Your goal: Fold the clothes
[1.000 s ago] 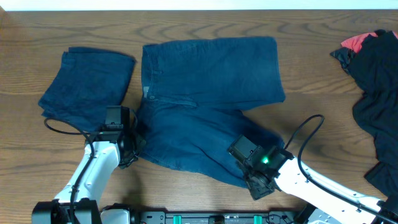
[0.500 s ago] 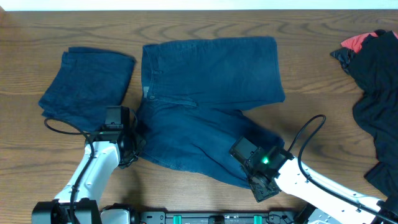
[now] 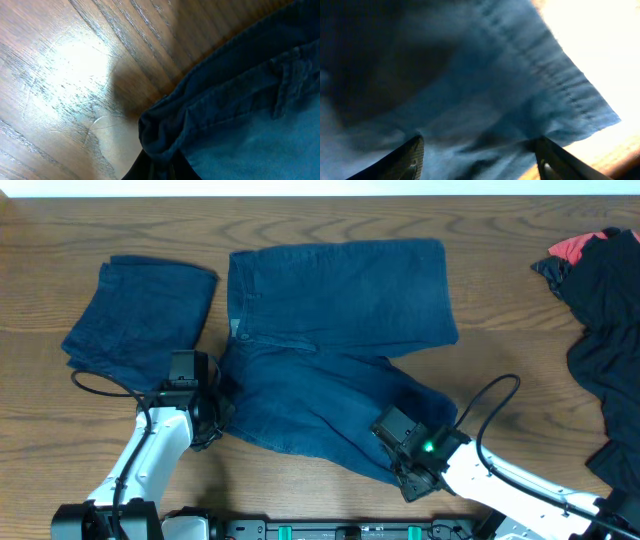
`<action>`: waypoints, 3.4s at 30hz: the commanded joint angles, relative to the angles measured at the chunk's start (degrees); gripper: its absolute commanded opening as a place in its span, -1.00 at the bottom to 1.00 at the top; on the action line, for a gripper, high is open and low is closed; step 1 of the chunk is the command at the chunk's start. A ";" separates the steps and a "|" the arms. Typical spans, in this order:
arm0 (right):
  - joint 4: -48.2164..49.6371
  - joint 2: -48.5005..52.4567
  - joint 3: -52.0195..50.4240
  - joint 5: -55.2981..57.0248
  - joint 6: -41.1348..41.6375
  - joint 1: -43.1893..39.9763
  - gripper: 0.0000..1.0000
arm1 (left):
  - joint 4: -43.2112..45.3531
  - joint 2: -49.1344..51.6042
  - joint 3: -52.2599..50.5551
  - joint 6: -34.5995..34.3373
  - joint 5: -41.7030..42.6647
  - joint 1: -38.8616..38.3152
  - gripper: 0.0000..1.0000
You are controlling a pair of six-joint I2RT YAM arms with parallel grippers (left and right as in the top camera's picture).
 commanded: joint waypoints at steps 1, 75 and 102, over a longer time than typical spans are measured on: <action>0.07 0.61 -1.07 0.09 0.87 -0.61 0.39 | -0.44 0.31 -0.46 -0.09 0.35 0.26 -0.85; -18.71 -3.28 15.87 0.87 -60.57 -40.04 0.18 | 2.93 0.28 -0.37 0.11 8.28 0.24 -0.85; -16.68 -3.15 5.73 -6.47 -15.52 -21.44 -0.14 | 3.91 0.28 -0.37 0.09 8.31 0.24 -0.83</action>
